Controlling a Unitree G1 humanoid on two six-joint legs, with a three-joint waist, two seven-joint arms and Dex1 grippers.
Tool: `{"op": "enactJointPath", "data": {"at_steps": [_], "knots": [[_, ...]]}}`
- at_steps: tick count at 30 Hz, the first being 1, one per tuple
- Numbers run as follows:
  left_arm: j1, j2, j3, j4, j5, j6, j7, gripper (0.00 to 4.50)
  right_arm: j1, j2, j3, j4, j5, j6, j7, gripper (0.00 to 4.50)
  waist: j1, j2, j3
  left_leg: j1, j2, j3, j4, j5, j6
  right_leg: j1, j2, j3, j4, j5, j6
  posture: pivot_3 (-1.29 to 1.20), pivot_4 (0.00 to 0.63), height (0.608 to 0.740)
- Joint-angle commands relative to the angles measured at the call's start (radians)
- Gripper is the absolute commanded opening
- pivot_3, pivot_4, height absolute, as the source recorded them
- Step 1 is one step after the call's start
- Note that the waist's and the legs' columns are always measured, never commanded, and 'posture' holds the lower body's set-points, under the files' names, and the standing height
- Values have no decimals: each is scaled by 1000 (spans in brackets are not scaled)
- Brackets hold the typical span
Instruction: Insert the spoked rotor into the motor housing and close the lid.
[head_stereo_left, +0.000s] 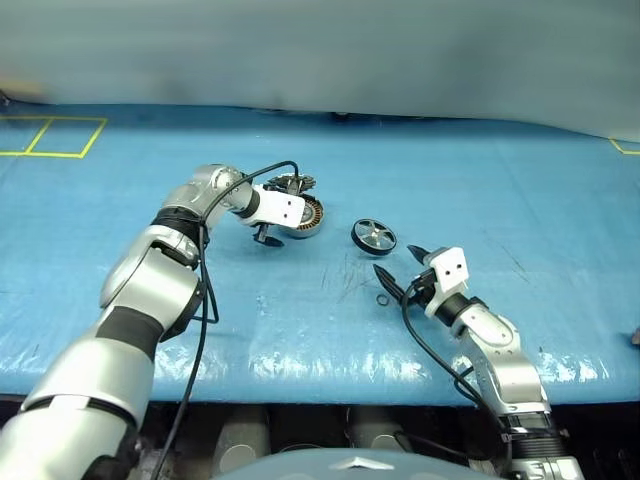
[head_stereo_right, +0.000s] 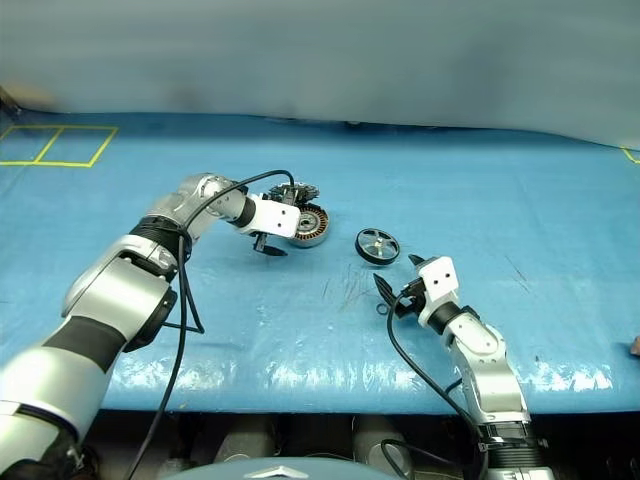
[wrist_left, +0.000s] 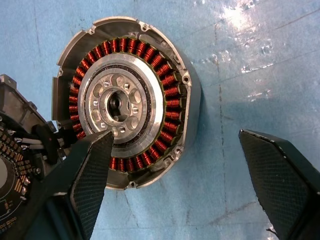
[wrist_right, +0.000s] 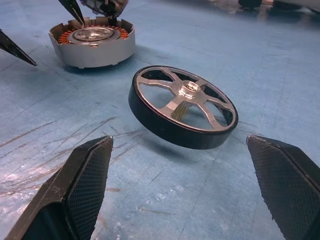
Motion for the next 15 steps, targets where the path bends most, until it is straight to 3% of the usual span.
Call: {"op": "enactJointPath", "data": {"at_steps": [1, 3, 8, 13, 15], "knots": [[-12, 3, 7, 3, 12, 11, 11, 4238, 11, 3, -17, -36, 7, -28, -5, 4500, 0, 0, 0, 0, 0, 0, 0, 0, 0, 0, 0, 0, 0, 0, 0, 0, 150, 740], [-8, 1, 1, 6, 20, 17, 6, 4238, 15, 3, -18, -36, 8, -30, -7, 4500, -1, 0, 0, 0, 0, 0, 0, 0, 0, 0, 0, 0, 0, 0, 0, 0, 150, 740], [1, -11, -5, 14, 39, 43, 24, 3089, 18, 2, -20, -37, 10, -32, -8, 4500, -1, 0, 0, 1, 0, 0, 0, 0, 0, 1, 0, 0, 0, 0, 0, 0, 150, 740], [11, -17, -5, 16, 42, 53, 23, 3089, 22, 0, -23, -41, 11, -32, -9, 4500, -1, 0, 0, 2, 0, 0, 0, 0, 0, 2, 0, 0, 1, 0, 0, 0, 150, 740], [15, -17, -5, 17, 42, 53, 17, 2715, 24, 0, -25, -42, 11, -32, -10, 4500, 0, 0, 0, 2, 0, 0, 0, 0, 0, 2, 0, 0, 1, 0, 1, 0, 150, 740]]}}
